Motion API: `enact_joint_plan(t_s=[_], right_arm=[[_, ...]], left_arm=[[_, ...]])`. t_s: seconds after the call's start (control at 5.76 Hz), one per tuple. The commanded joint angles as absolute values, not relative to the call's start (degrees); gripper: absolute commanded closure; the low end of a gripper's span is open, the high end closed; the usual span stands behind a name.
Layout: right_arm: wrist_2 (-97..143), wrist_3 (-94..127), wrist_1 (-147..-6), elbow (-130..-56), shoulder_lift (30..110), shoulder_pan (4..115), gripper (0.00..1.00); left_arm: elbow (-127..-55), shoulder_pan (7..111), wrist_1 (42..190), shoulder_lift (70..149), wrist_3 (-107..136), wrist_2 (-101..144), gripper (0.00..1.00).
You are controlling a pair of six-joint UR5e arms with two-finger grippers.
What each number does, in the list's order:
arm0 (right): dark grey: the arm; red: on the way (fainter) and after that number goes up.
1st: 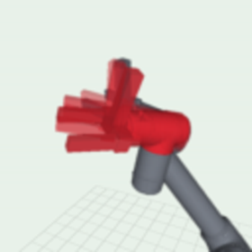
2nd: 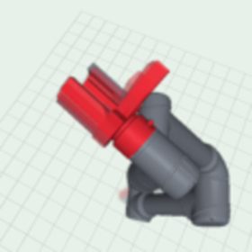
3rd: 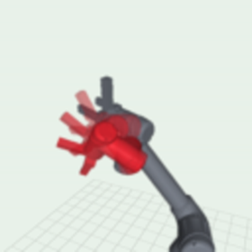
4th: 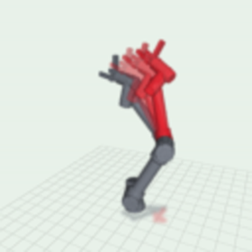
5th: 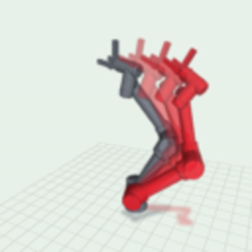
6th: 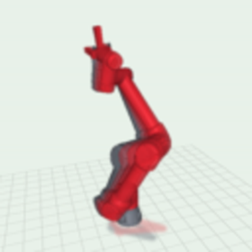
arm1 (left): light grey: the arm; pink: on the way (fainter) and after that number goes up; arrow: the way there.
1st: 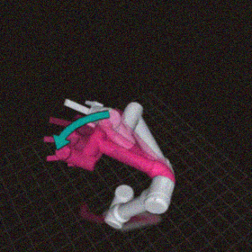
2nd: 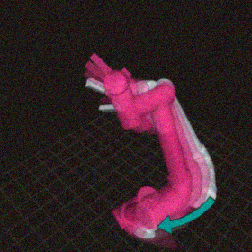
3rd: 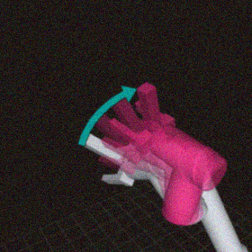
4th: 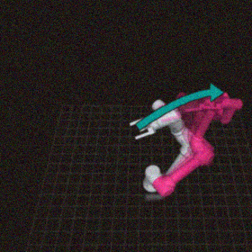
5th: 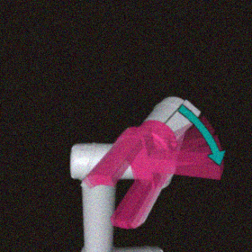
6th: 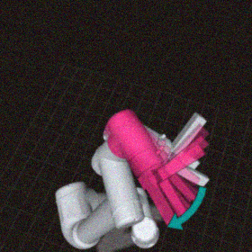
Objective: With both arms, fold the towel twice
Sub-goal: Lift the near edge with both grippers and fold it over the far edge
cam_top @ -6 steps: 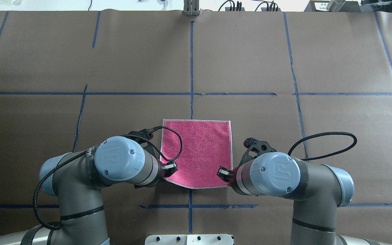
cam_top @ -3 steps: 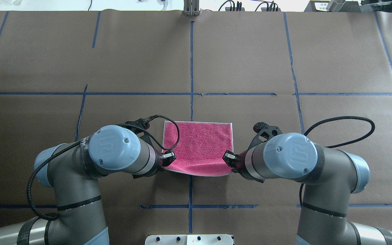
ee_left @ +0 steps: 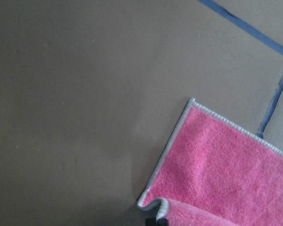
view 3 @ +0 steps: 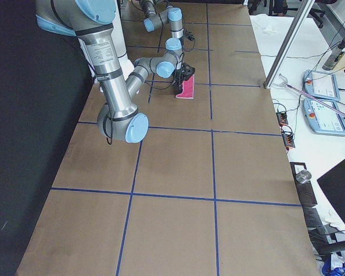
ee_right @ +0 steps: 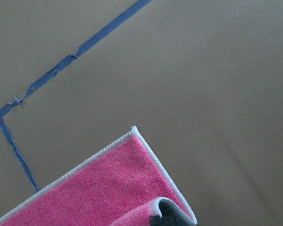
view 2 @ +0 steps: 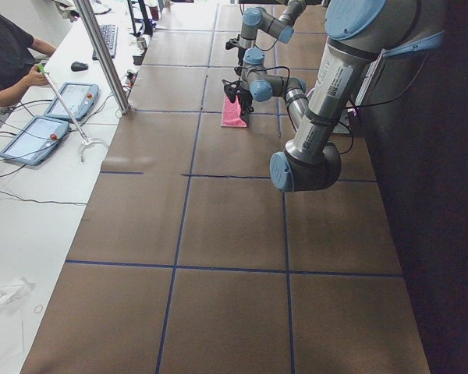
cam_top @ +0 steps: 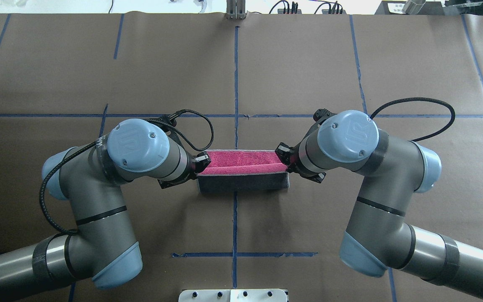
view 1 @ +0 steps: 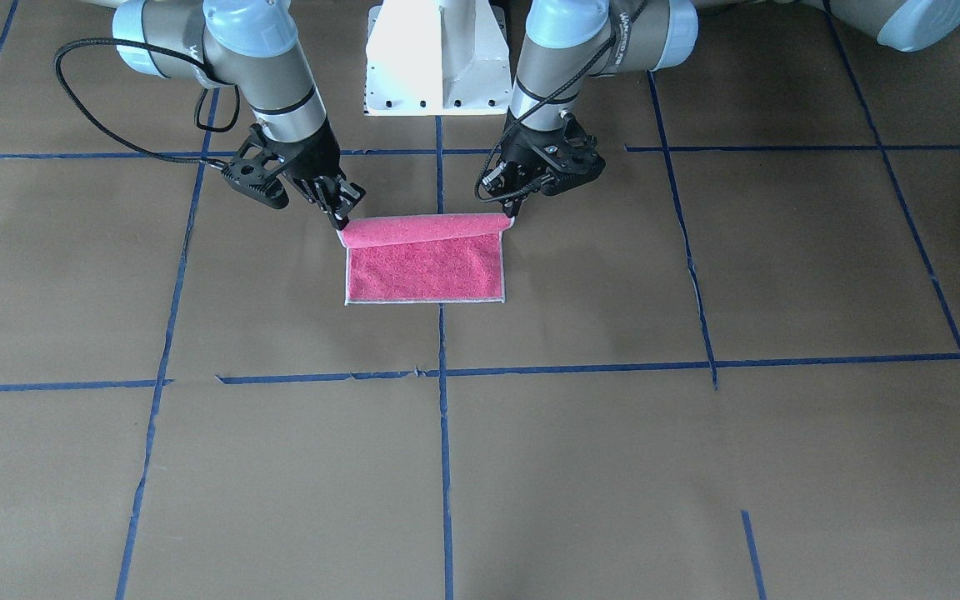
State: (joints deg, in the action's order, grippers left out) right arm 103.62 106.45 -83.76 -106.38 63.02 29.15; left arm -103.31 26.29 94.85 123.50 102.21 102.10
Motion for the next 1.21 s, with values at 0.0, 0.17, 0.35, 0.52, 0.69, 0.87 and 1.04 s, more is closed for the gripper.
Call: enact_joint_plan(t_s=[0.0,0.17,0.35,0.52,0.69,0.87,1.04], right_arm=[[103.8,106.0,-83.58,-100.06,59.17,30.84,0.98],[103.8,104.86,-83.58,-98.37,58.98,31.02,0.98],[103.8,104.77,-83.5,-96.78,58.8,31.03,0.97],[103.8,104.77,-83.5,-96.51,58.71,31.03,0.96],[103.8,104.77,-83.5,-96.24,58.19,31.03,0.67],[103.8,104.85,-83.5,-95.37,57.23,31.11,0.34],[104.06,105.03,-83.32,-95.36,56.52,31.81,0.28]], left_arm=[[-97.59,26.98,97.79,125.33,102.22,101.95,1.0],[-95.12,27.24,100.08,125.33,102.13,101.26,1.0],[-94.58,27.42,100.37,125.68,101.52,100.9,1.0],[-93.7,27.51,100.46,126.64,101.51,100.9,1.0],[-91.95,28.03,103.68,126.91,101.51,100.9,0.96],[-90.28,29.17,106.32,126.91,101.51,100.9,0.51],[-90.26,29.88,106.7,126.91,101.43,100.99,0.34]])
